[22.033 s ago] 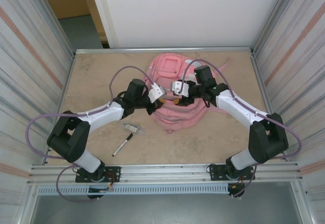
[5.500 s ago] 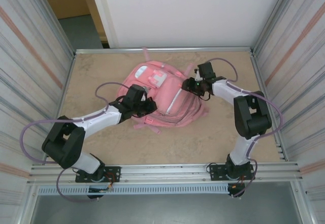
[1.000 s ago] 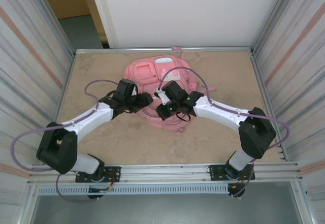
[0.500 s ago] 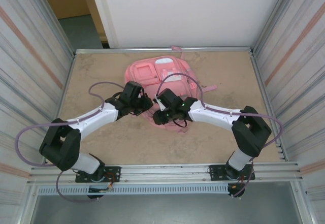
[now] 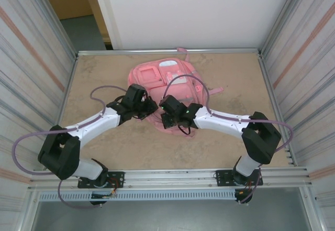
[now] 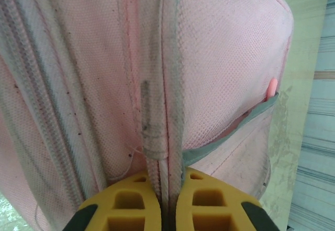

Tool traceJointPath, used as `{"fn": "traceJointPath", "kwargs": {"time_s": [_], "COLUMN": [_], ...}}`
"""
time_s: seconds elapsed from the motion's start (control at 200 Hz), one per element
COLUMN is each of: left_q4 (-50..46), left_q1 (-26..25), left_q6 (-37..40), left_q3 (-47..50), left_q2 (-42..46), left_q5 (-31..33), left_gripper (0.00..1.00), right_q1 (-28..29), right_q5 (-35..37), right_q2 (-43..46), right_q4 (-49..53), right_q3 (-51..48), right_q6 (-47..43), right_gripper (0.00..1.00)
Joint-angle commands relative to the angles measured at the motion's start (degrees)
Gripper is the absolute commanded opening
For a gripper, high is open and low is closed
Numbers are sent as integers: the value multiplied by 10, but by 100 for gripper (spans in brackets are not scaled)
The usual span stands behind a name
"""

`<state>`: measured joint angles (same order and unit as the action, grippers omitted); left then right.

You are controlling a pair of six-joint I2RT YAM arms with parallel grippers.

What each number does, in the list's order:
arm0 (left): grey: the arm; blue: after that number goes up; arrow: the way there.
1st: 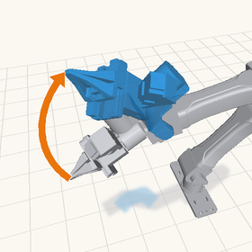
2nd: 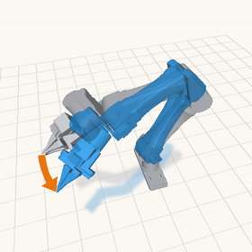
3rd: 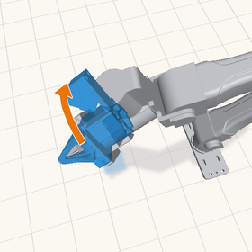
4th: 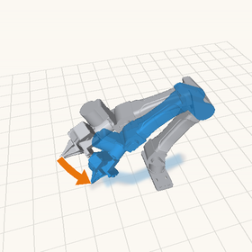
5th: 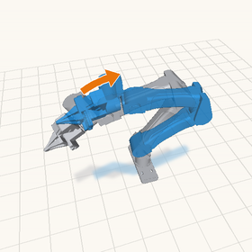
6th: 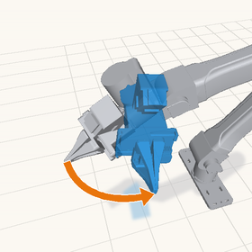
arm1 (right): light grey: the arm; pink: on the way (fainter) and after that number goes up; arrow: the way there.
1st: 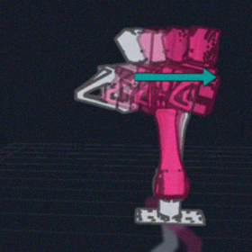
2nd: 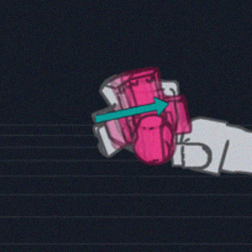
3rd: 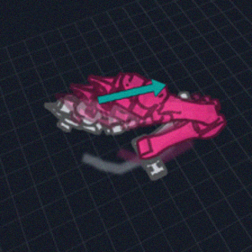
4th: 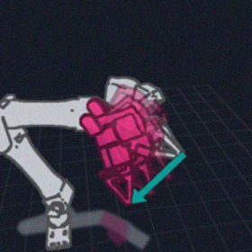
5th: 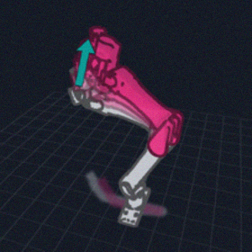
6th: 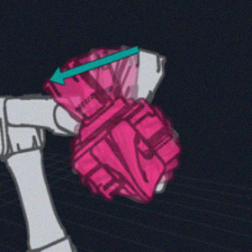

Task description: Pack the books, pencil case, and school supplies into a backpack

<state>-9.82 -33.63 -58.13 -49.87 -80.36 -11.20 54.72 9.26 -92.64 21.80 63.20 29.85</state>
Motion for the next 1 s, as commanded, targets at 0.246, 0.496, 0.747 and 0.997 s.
{"fn": "traceJointPath", "kwargs": {"time_s": [0.246,0.496,0.747,0.997], "left_q4": [-61,-96,-128,-112], "left_q1": [133,278,329,204], "left_q6": [142,208,198,135], "left_q3": [-41,-136,-237,-71], "left_q2": [21,-93,-177,-2], "left_q5": [-119,-208,-273,-109], "left_gripper": [0,0,35,58], "right_q1": [-116,-172,-79,-37], "right_q5": [-50,-94,-151,-177], "right_q2": [89,91,22,-11], "right_q4": [39,39,34,-21], "right_q3": [-78,-75,31,56], "right_q6": [-43,-111,-122,-101], "right_gripper": [0,0,0,0]}}
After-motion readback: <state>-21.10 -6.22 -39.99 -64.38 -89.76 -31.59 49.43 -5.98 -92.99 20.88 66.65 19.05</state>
